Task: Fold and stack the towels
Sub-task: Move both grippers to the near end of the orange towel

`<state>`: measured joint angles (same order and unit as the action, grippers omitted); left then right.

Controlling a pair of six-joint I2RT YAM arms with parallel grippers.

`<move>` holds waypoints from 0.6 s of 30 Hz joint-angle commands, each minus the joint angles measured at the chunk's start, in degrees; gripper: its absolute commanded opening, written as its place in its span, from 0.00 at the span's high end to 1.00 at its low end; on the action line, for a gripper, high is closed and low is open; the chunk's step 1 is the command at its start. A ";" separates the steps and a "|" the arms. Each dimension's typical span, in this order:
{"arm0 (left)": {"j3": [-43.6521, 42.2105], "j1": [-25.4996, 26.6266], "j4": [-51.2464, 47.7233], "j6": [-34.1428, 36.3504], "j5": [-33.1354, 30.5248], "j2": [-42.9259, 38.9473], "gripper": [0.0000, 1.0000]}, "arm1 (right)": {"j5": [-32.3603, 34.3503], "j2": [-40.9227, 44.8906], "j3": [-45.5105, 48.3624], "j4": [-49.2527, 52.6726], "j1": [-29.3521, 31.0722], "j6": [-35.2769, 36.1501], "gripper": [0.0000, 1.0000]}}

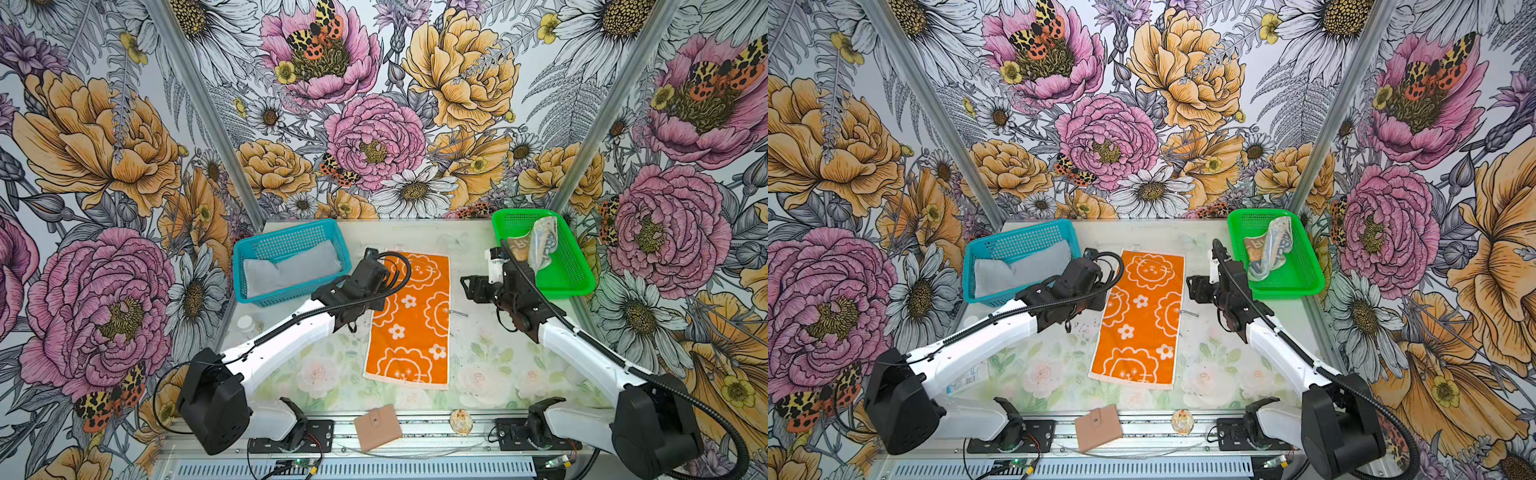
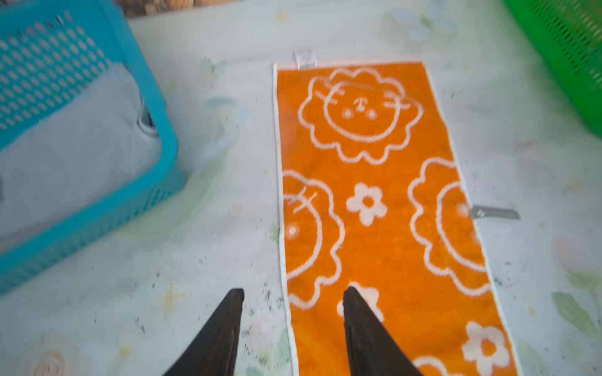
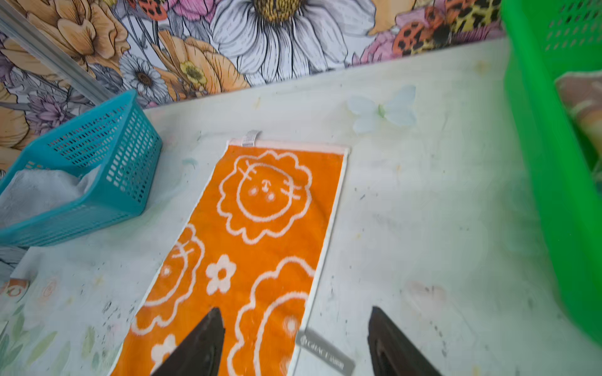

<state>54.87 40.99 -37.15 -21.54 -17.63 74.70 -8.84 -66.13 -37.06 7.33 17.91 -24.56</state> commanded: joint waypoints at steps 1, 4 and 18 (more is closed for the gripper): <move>-5.94 3.93 -4.16 -11.32 5.23 -5.53 0.48 | 0.19 6.89 4.67 3.09 3.98 -5.77 0.30; -9.61 4.91 -7.12 -15.39 10.72 -8.70 0.48 | 3.26 12.65 7.63 6.96 8.51 -8.68 0.31; -17.77 13.34 -8.95 -22.93 14.89 -6.11 0.58 | 11.95 12.95 13.64 14.11 31.48 -24.92 0.35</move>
<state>37.65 53.41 -46.54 -42.30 -3.57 67.94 0.25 -52.66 -23.53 20.78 47.03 -45.08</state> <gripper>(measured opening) 0.421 0.650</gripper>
